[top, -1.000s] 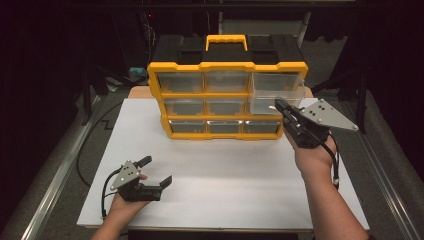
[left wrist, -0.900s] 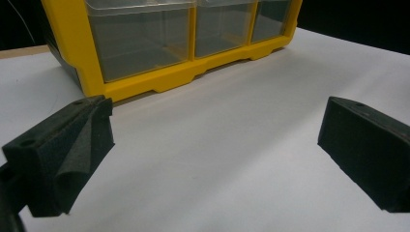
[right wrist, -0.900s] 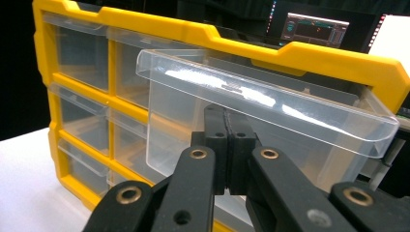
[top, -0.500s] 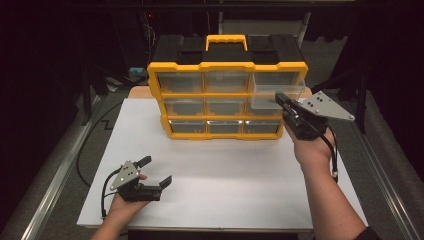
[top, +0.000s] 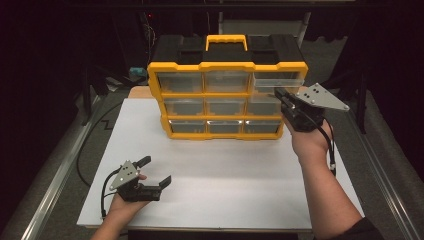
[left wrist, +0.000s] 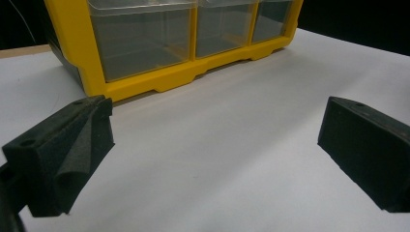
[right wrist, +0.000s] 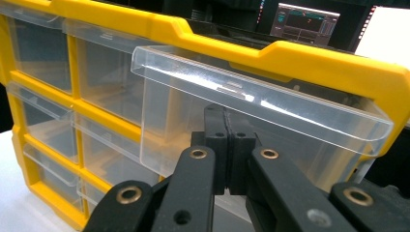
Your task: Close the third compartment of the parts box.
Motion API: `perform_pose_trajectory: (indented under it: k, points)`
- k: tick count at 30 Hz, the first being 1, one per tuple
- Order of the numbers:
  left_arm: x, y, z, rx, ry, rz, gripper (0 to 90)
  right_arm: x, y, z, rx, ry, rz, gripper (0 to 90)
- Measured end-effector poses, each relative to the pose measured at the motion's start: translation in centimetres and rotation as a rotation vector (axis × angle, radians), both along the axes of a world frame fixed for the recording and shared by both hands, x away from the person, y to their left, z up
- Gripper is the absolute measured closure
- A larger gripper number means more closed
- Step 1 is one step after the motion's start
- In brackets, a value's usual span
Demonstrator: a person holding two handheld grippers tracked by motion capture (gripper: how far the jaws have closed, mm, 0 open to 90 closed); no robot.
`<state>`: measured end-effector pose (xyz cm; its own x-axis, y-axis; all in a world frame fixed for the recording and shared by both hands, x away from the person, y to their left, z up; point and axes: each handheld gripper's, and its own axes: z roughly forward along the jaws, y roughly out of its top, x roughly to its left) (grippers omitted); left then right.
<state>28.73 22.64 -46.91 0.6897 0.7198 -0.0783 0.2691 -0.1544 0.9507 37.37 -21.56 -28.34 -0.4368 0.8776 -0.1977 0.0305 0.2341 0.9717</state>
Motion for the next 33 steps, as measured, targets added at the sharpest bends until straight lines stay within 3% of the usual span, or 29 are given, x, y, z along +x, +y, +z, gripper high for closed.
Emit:
perform_pose_trajectory:
  k: [33]
  points:
    - [0.1, 0.0, 0.0, 0.0, 0.0, -0.001, 0.5, 3.8, 0.7, 0.2, -0.034, 0.009, -0.07, 90.0]
